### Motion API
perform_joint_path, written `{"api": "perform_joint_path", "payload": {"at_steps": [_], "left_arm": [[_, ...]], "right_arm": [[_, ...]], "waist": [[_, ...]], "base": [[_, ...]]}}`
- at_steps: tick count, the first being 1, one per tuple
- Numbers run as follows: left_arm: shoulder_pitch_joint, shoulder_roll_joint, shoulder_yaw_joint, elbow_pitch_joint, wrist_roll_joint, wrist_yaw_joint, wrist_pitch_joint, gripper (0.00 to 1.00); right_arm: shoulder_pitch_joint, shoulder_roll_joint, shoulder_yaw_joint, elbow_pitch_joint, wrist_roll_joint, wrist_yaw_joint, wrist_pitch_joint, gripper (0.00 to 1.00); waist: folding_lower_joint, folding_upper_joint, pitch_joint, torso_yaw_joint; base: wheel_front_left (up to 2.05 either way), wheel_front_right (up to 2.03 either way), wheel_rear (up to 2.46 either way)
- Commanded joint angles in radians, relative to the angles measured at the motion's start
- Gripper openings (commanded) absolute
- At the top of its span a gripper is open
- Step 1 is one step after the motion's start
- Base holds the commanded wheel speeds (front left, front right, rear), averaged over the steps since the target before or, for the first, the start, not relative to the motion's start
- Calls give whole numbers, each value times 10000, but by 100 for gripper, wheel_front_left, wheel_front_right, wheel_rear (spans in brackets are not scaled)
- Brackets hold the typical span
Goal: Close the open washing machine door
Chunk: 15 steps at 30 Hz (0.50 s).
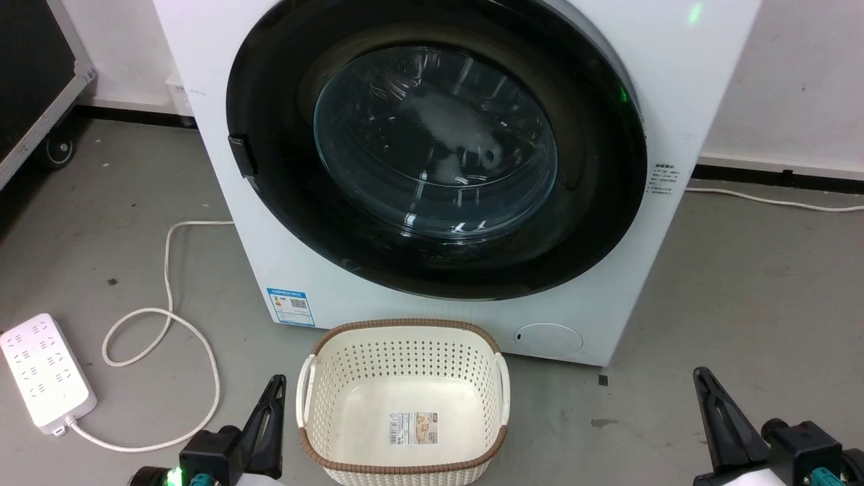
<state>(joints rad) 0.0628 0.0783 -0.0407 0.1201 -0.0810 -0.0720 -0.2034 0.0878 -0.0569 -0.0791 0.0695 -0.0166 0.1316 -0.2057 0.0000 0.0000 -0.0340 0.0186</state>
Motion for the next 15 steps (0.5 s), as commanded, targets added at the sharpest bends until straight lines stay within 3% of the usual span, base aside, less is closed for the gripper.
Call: {"api": "perform_joint_path", "payload": {"at_steps": [1,15], "left_arm": [[-104,-21,42,-62,89,69,42,0],[-179,-59,95,-225,193,163,328,0]], "right_arm": [[-149,14,35,-70,35,-2,60,0],[-254,22,144,-159,54,-3,347,0]], "waist": [[0,0,5,-3],[0,0,53,-29]], "base": [[0,0,0],[0,0,0]]}}
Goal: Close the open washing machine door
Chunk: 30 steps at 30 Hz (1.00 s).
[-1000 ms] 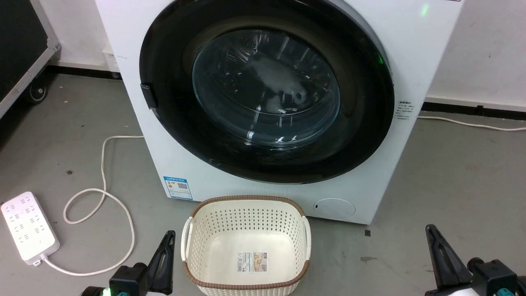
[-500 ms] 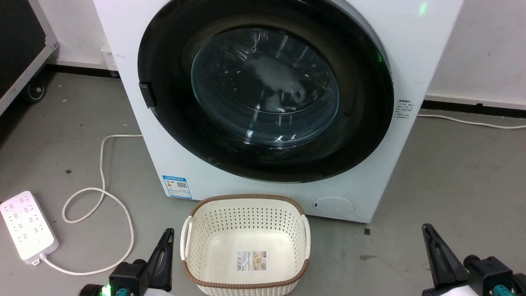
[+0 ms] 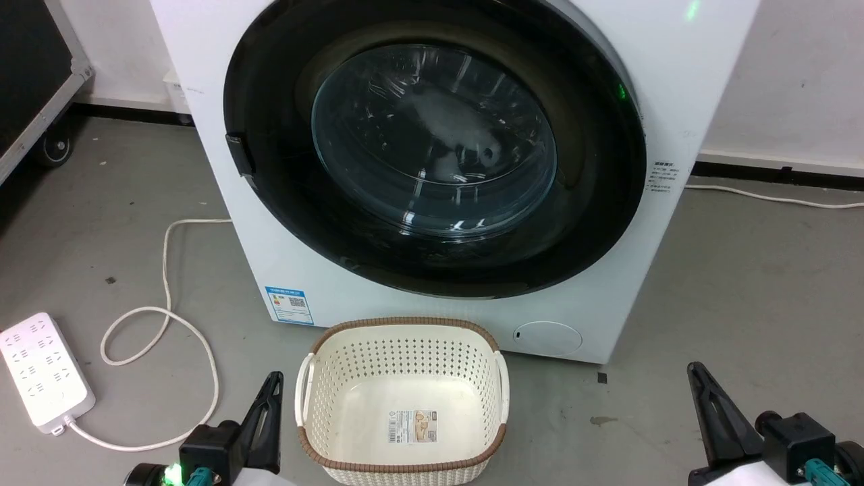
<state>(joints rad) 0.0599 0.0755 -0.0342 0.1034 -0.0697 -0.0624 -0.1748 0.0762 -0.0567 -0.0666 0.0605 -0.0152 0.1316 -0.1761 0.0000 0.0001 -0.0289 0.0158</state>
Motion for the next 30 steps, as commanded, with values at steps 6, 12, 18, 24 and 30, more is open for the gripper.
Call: {"api": "perform_joint_path", "payload": {"at_steps": [6,12,18,24,30], "left_arm": [[-183,-46,52,-128,124,107,164,0],[-215,-62,74,-199,168,147,287,0],[-258,-83,104,-292,227,200,450,0],[-290,-99,127,-362,271,240,572,0],[-317,-112,145,-420,308,273,675,0]], "right_arm": [[-183,23,66,-108,48,-4,174,0],[-228,26,112,-146,57,-4,297,0],[-287,31,174,-197,67,-5,460,0],[-332,34,220,-236,75,-5,583,0],[-369,36,259,-268,82,-5,686,0]], "waist": [[0,-1,22,-12],[0,-1,43,-23],[0,-1,70,-38],[0,-1,91,-50],[0,-1,108,-59]], "base": [[0,0,0],[0,0,0],[0,0,0],[0,0,0],[0,0,0]]}}
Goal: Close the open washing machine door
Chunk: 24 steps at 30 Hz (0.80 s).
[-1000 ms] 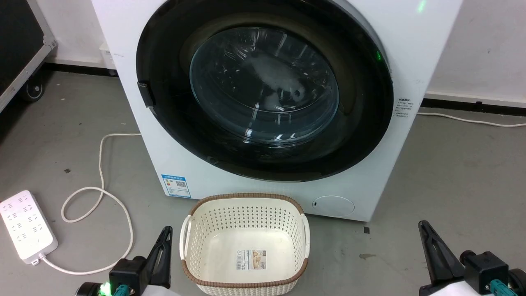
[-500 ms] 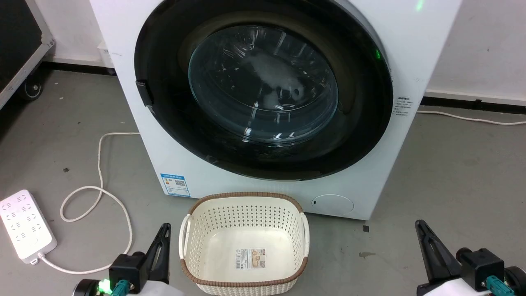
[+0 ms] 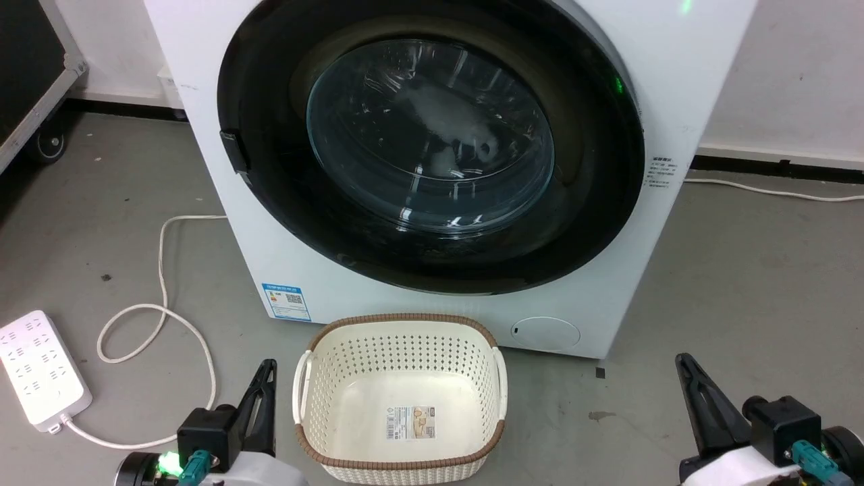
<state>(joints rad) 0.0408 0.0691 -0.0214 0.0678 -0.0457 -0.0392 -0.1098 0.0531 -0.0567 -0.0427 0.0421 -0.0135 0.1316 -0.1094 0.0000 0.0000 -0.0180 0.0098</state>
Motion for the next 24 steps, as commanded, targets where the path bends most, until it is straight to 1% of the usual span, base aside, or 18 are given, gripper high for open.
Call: {"api": "perform_joint_path", "payload": {"at_steps": [1,24], "left_arm": [[-137,-54,24,-87,84,55,66,0],[-255,-113,107,-344,246,202,515,0]], "right_arm": [[-153,38,35,-97,67,-6,59,0],[-318,49,206,-238,97,-7,510,0]], "waist": [[0,0,6,-3],[0,0,82,-45]], "base": [[0,0,0],[0,0,0]]}}
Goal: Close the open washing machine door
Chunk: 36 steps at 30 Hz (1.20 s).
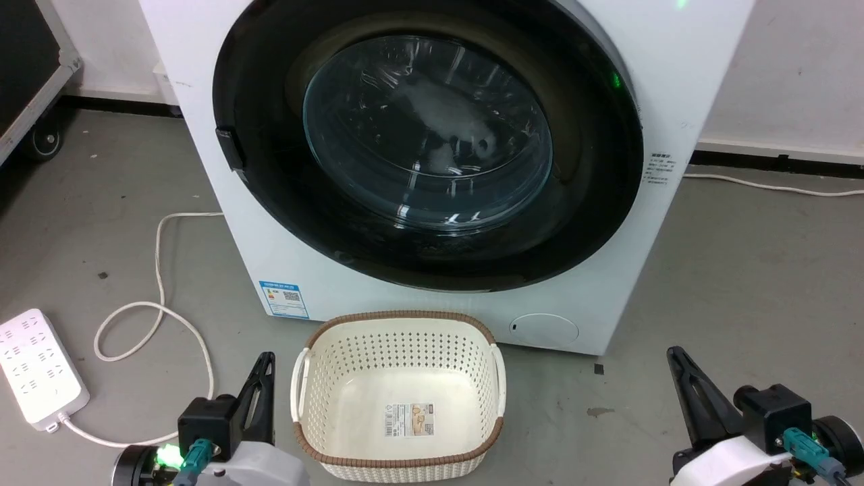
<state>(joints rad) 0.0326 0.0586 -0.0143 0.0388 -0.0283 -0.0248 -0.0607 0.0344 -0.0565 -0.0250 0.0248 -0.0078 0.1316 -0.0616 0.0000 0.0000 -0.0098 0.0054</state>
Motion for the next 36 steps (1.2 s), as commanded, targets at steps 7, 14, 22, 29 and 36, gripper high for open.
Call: {"api": "perform_joint_path", "payload": {"at_steps": [7,14,22,29,36], "left_arm": [[-211,-26,62,-137,124,105,167,0],[-248,-45,88,-218,175,151,309,0],[-291,-66,118,-312,234,205,473,0],[-326,-84,143,-388,283,248,607,0],[-326,-84,143,-388,283,248,607,0]], "right_arm": [[-183,51,84,-110,49,-8,176,0],[-235,55,137,-155,58,-8,318,0],[-295,59,200,-206,69,-9,483,0],[-344,62,250,-248,78,-9,616,0],[-344,62,250,-248,78,-9,616,0]], "waist": [[0,0,24,-13],[0,0,48,-26],[0,0,76,-41],[0,0,98,-54],[0,0,98,-54]], "base": [[0,0,0],[0,0,0],[0,0,0],[0,0,0],[0,0,0]]}}
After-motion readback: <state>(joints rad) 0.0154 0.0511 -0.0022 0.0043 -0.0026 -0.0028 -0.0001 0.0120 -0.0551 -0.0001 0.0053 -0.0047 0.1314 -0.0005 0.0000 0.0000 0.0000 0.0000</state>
